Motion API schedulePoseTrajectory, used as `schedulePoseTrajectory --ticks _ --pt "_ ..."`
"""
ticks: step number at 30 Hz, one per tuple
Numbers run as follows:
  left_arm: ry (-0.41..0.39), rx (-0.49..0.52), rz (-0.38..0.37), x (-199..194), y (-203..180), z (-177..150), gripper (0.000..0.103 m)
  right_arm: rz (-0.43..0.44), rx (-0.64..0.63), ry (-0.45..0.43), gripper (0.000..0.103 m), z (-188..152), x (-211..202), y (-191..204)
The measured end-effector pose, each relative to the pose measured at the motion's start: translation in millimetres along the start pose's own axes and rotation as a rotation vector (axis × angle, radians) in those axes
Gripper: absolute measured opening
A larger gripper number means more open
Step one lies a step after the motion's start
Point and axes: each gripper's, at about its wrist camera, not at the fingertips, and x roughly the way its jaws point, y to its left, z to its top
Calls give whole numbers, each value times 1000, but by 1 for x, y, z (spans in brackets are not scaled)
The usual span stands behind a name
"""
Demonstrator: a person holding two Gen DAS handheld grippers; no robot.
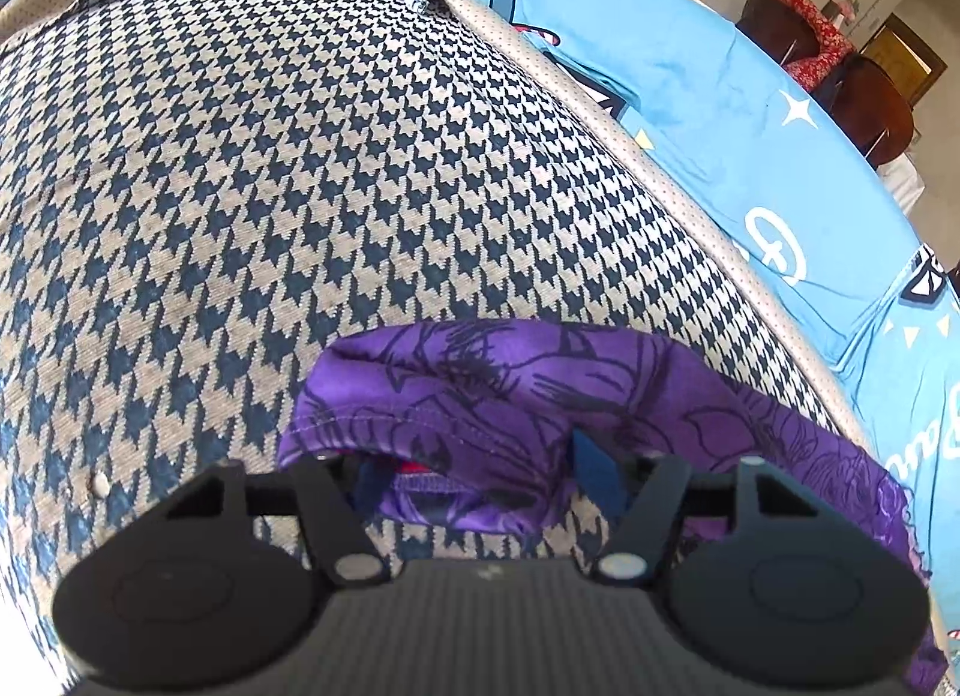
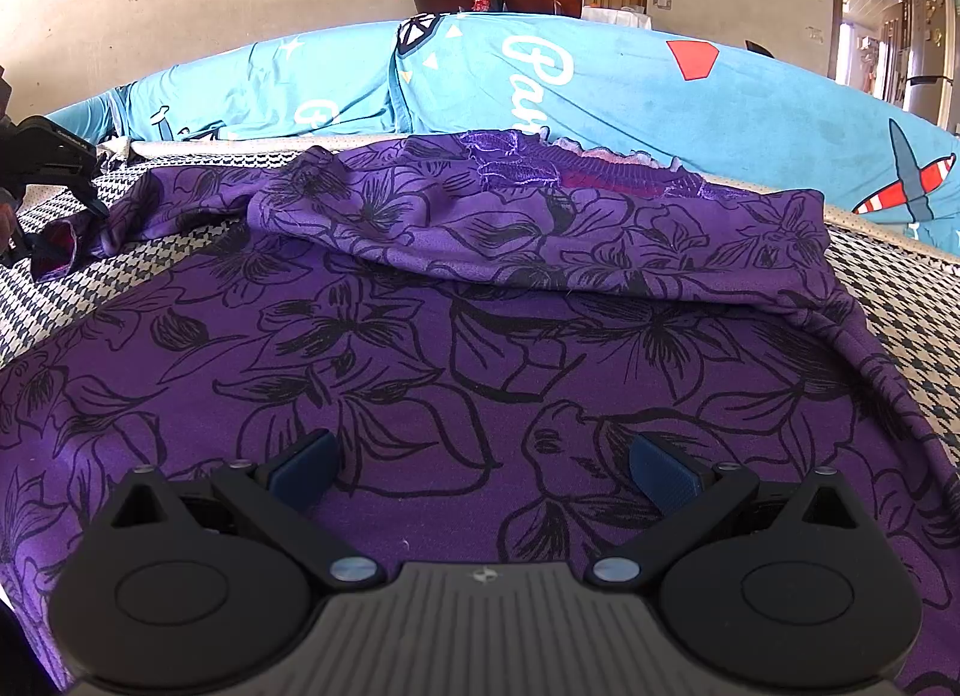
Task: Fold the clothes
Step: 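Close the left gripper on the purple sleeve cuff, then lift the sleeve with the left gripper and carry it across the blouse body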
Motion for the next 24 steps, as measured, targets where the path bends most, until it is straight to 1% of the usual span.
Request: schedulePoseTrajectory --ticks 1,2,4,7,11,15,19,22,24 --pt "-1 -1 -1 -1 -2 -2 51 0 0 0 103 0 0 0" --pt "-7 3 4 -3 -5 -4 45 0 -1 0 103 0 0 0" --pt "-18 23 9 -5 -10 -5 37 0 -1 -1 103 0 0 0" --pt "-24 57 -26 -10 -22 -7 31 0 -1 -1 103 0 1 0" --pt "-25 117 -82 -17 -42 -14 30 0 -2 -1 103 0 1 0" --pt "0 185 -189 -18 -70 -25 28 2 -1 -2 103 0 1 0" --pt "16 269 -258 -24 -101 -45 28 4 0 -5 103 0 1 -1" --pt "59 327 -330 -27 -121 -64 28 6 2 -7 103 -1 2 -2" --pt "94 387 -386 -31 -136 -80 28 7 3 -8 103 0 2 -2"
